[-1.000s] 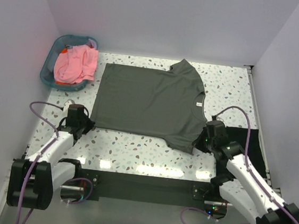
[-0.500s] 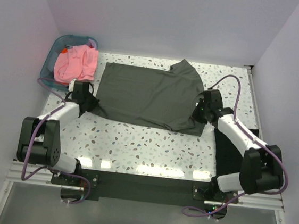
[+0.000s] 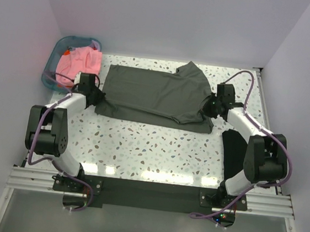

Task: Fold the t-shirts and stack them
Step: Fold the tshirt

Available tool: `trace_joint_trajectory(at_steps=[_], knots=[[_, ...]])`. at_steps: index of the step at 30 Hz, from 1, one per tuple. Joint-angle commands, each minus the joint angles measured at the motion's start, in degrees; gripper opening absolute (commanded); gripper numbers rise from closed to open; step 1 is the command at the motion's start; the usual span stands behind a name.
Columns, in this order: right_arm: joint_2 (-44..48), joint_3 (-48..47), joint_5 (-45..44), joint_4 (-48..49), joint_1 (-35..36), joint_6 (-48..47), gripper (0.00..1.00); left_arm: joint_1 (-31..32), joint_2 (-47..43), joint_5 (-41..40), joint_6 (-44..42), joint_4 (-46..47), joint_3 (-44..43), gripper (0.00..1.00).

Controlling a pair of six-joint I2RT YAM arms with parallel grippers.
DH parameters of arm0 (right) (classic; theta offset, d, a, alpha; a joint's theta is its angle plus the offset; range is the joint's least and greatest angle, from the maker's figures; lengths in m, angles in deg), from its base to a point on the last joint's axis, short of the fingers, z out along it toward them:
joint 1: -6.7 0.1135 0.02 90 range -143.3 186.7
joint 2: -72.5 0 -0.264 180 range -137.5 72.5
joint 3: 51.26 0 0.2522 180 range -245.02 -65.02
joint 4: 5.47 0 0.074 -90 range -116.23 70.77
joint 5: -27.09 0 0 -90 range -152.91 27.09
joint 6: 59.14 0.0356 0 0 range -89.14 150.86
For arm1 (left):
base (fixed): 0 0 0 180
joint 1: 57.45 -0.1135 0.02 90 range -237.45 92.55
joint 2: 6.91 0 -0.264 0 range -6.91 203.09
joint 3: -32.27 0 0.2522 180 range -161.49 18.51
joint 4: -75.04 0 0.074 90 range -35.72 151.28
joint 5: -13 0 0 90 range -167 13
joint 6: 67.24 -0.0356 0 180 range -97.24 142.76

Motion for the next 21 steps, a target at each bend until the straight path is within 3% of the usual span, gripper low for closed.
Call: trace_joint_trajectory(at_steps=[1,21], knots=[[-1.3,-2.4,1.6,3.5,-0.5,0.7,0.00,-0.1,1.9,-0.2,-1.4,0.8,-4.1,0.00],[-12.8,-11.8,3.0,4.6,-1.6,1.3,0.00,-0.4,8.8,-1.8,-3.6,-1.6,-10.0,0.00]])
